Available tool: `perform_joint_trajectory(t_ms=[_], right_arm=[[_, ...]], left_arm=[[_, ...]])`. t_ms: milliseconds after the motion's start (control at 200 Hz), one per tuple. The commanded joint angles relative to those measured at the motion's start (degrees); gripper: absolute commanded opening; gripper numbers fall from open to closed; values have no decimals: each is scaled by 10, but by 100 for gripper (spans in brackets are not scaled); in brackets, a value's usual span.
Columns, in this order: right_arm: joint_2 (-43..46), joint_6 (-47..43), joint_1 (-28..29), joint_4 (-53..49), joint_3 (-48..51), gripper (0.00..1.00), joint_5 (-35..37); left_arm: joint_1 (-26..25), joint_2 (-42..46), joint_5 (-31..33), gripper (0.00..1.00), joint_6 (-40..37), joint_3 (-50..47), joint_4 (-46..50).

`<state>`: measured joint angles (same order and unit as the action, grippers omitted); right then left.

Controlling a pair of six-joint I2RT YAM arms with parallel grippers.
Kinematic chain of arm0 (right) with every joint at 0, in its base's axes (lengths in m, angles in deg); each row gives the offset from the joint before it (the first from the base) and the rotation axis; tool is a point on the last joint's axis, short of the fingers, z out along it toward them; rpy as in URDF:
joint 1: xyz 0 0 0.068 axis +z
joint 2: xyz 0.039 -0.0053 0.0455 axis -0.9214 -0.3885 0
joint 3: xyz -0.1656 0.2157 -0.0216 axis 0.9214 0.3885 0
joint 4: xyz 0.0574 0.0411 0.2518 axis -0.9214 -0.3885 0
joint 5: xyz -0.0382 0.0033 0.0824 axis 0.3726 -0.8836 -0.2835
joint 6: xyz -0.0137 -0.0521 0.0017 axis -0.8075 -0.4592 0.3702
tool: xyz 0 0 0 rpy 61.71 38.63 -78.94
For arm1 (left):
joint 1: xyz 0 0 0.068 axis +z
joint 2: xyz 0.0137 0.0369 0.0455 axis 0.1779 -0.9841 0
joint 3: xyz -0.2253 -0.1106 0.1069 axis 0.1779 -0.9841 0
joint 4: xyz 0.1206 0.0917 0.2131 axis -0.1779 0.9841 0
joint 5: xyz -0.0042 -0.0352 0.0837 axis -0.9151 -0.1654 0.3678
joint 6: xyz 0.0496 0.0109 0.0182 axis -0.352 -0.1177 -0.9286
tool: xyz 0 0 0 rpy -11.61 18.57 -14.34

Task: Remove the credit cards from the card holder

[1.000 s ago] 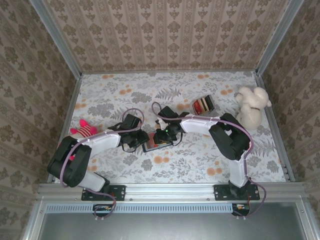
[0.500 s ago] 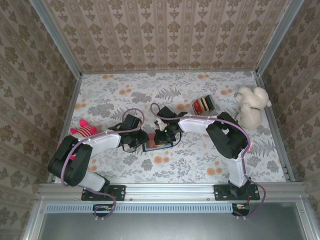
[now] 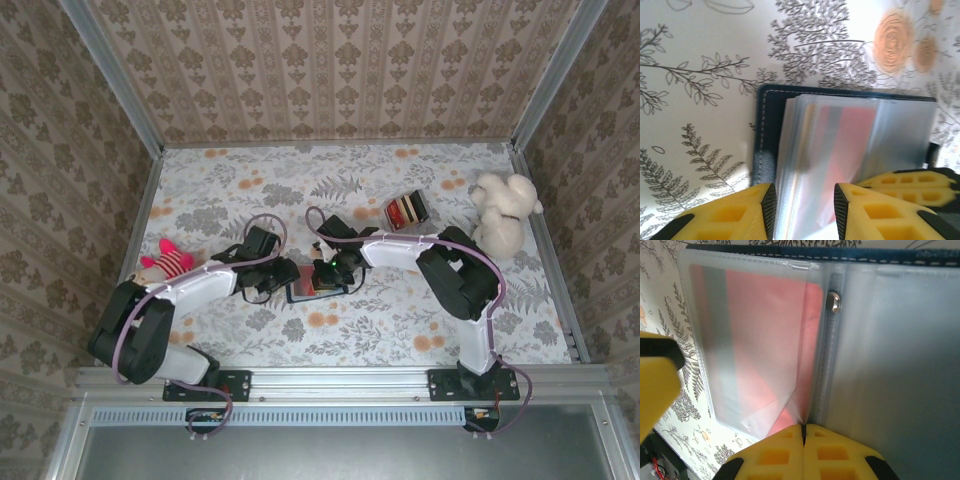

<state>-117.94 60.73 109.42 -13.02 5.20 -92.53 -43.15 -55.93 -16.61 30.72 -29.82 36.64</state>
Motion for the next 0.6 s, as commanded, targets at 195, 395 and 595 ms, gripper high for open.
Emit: perform_joint_trajectory(t_ms=[195, 395, 595], right_arm=[[5, 21, 2, -2, 22, 0, 37], [5, 22, 2, -1, 26, 0, 38], [5, 23, 0, -1, 27, 0, 37]], left_arm=[[4, 1, -55, 34, -16, -10, -23], [4, -35, -64, 33, -15, -4, -36], [3, -53, -51, 37, -14, -2, -26]])
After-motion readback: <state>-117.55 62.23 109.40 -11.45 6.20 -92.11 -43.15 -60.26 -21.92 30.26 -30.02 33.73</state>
